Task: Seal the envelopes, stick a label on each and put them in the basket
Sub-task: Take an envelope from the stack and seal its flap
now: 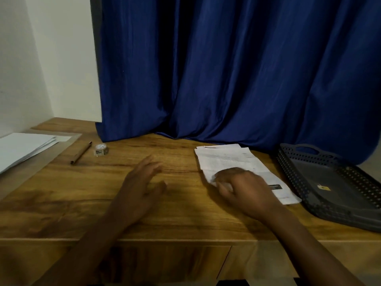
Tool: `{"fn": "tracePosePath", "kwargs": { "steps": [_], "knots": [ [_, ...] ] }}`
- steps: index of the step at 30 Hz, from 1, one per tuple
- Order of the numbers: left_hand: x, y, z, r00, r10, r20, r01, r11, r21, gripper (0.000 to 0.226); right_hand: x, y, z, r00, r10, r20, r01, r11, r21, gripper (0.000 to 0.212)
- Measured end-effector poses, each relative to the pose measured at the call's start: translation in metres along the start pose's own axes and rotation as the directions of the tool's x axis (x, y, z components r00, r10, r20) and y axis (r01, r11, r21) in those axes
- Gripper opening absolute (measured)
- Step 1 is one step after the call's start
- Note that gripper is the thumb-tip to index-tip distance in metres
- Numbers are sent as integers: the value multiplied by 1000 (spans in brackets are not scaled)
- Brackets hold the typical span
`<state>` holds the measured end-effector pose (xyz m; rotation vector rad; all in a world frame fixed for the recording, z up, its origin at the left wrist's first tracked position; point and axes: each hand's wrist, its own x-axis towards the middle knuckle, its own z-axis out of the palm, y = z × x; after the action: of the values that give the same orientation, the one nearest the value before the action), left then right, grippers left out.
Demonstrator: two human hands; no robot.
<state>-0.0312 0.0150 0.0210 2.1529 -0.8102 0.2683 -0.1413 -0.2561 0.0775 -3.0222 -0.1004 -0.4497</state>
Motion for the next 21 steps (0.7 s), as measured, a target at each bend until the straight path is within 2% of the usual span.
{"fn": "tracePosePath", "kwargs": {
  "steps": [1,3,5,8,11,13,16,18,21],
  "knots": [
    [0,4,-4,998,21,-67,-24,998,-50,53,-1,-15,3,997,-72,17,71,997,28,36],
    [2,8,-14,990,92,-108,-93,996,3,51,-1,-46,11,981,-194,28,192,980,58,34],
    [7,7,-27,990,132,-43,-127,988,87,56,1,-72,18,952,-304,47,300,951,77,31],
    [13,-5,-47,988,117,103,-135,972,194,60,4,-100,26,893,-435,116,416,896,158,35],
    [10,-25,-62,969,19,245,-106,933,344,64,5,-115,30,837,-533,125,506,840,194,38],
    [4,-39,-68,937,-106,332,-50,903,427,73,7,-114,33,828,-544,137,515,834,196,39],
    [-9,-54,-68,891,-242,385,5,852,523,85,12,-97,38,863,-482,152,459,874,161,39],
    [-16,-60,-67,884,-275,378,42,852,522,91,13,-77,41,894,-422,147,405,904,135,41],
    [-23,-62,-65,873,-292,391,81,876,475,98,12,-48,44,934,-336,119,319,938,138,33]
  ]
}}
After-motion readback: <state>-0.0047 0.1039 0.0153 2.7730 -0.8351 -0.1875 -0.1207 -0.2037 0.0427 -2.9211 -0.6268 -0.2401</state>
